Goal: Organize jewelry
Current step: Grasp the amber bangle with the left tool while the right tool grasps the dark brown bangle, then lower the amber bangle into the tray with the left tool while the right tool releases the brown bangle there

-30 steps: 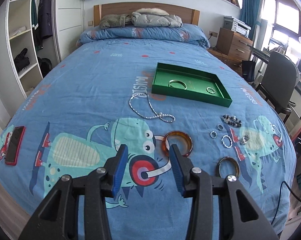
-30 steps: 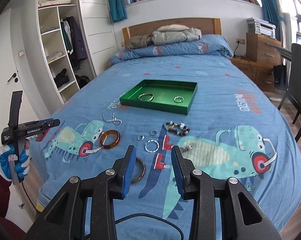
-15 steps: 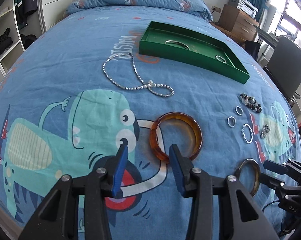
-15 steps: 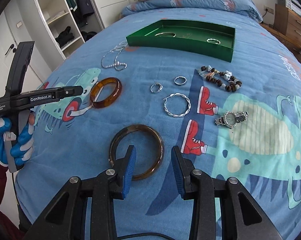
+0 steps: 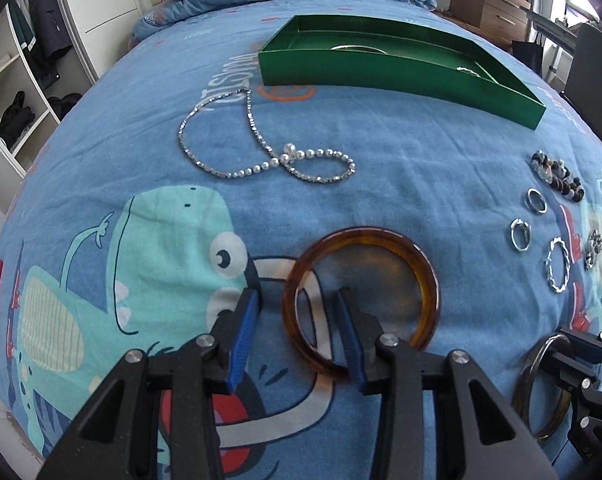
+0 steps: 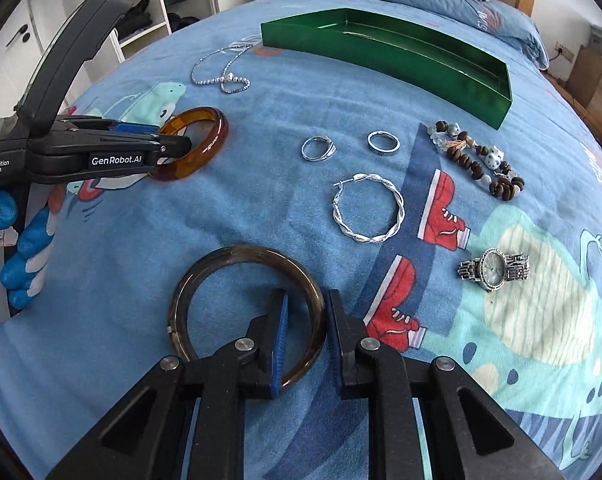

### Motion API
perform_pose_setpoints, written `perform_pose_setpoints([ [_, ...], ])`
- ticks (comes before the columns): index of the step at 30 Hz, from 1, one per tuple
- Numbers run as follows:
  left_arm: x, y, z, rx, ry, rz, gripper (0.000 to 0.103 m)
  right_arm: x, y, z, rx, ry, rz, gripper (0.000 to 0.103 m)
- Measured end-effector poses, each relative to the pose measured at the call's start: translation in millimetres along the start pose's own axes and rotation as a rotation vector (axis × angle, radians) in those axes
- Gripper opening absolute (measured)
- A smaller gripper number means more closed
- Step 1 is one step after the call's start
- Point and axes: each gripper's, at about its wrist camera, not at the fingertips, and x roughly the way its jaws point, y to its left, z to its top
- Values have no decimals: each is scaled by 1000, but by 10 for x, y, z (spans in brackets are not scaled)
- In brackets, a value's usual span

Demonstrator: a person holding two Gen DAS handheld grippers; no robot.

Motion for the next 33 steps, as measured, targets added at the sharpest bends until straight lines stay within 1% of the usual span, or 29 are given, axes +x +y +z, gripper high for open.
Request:
perform_pose_setpoints([
  [1, -3, -15, 9, 4, -5, 5, 33, 7, -8, 9, 0, -4, -7, 13],
  [2, -15, -33, 14, 10, -9, 10, 28, 9, -17, 14, 6, -11, -8, 11],
  [3, -31, -60, 20, 21, -15, 18, 22, 4, -29, 15, 18, -20, -10, 11],
  [4, -46, -96, 11, 38, -22, 30, 18, -1, -49, 21, 29, -28, -9, 11],
  [5, -59, -140, 1, 58, -28, 46, 11, -18, -53, 18, 41, -35, -9, 10],
  [6, -71, -190, -16, 84, -36, 71, 10, -42, -66, 8, 52, -41, -11, 10],
  [8, -104, -282, -56, 129, -55, 123, 10, -101, -62, 1, 70, -61, -16, 9],
  [9, -128, -300, -73, 134, -57, 131, 10, -140, -63, -5, 81, -70, -17, 9],
  [12, -261, -288, -127, 116, -74, 121, 9, -298, -88, -72, 108, -102, -27, 8],
  [15, -462, -270, -174, 100, -111, 126, 8, -491, -130, -153, 141, -141, -39, 9],
  [23, -985, -251, -253, 117, -205, 149, 8, -980, -271, -249, 214, -255, -81, 9],
  [29, -1296, -233, -160, 125, -269, 142, 8, -1307, -360, -226, 230, -329, -104, 9],
  [33, -1466, -204, 50, 118, -301, 108, 8, -1494, -466, -120, 234, -375, -121, 9],
])
